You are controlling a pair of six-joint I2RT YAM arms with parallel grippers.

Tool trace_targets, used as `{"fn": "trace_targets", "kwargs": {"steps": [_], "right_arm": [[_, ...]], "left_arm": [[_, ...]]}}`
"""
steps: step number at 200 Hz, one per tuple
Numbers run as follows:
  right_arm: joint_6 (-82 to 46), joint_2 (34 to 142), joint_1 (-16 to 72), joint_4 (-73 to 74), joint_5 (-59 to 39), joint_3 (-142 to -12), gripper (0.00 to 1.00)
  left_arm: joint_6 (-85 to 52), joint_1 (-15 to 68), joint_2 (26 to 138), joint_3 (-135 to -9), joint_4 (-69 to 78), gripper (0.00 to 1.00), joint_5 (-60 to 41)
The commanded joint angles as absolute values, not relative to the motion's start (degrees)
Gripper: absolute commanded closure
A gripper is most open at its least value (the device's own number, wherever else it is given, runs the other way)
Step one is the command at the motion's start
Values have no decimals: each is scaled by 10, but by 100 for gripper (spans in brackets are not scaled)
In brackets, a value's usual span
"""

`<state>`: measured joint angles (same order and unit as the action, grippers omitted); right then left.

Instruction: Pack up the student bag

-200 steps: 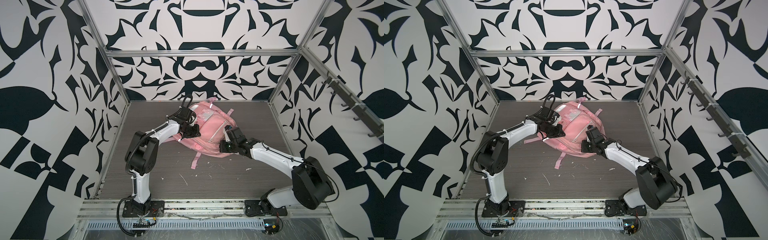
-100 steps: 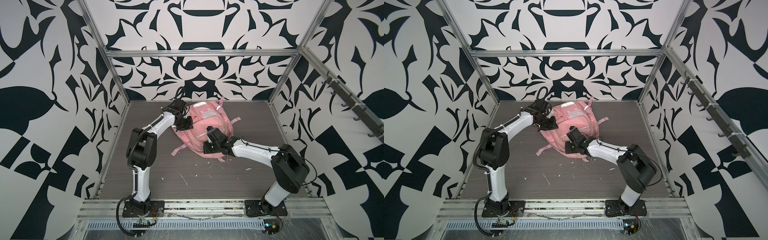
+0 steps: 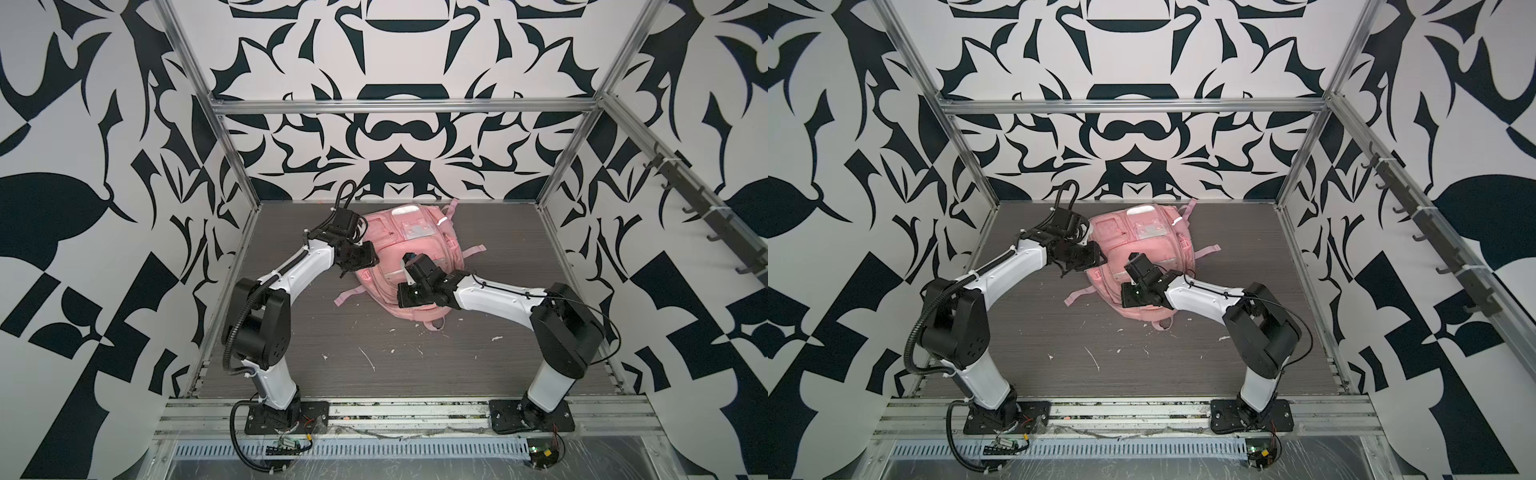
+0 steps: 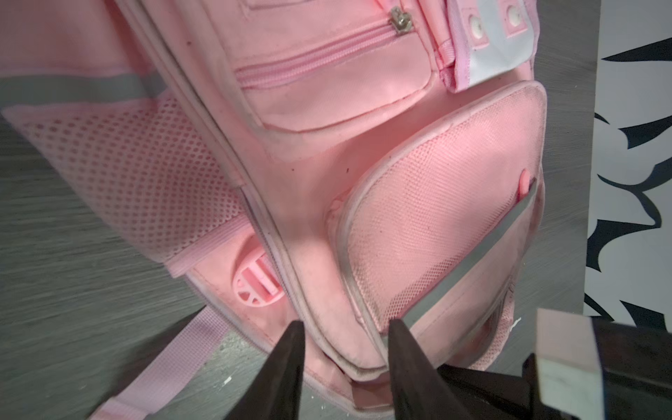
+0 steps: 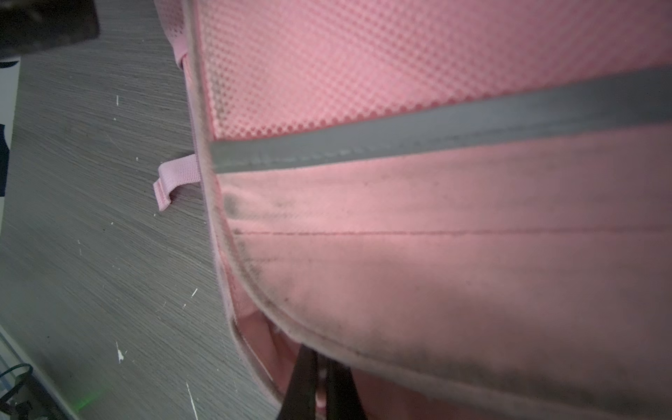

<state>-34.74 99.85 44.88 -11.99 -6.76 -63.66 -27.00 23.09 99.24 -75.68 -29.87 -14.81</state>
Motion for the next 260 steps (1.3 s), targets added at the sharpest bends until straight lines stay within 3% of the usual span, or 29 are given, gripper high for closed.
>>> {"fn": "trace_targets", "kwargs": {"steps": [1, 106, 187, 260], "right_arm": [[-350, 991, 462, -120, -96, -655, 100], [-334, 1007, 487, -137, -102, -693, 100], [-308, 961, 486, -180, -51, -672, 100], [-274, 876, 384, -211, -45, -569, 100]], "left_arm": [[-289, 239, 987, -723, -274, 59, -166], [-307, 264, 985, -688, -242, 61, -185], [-289, 260, 985, -684, -250, 92, -170], [-270, 227, 965, -679, -267, 96, -169]]}}
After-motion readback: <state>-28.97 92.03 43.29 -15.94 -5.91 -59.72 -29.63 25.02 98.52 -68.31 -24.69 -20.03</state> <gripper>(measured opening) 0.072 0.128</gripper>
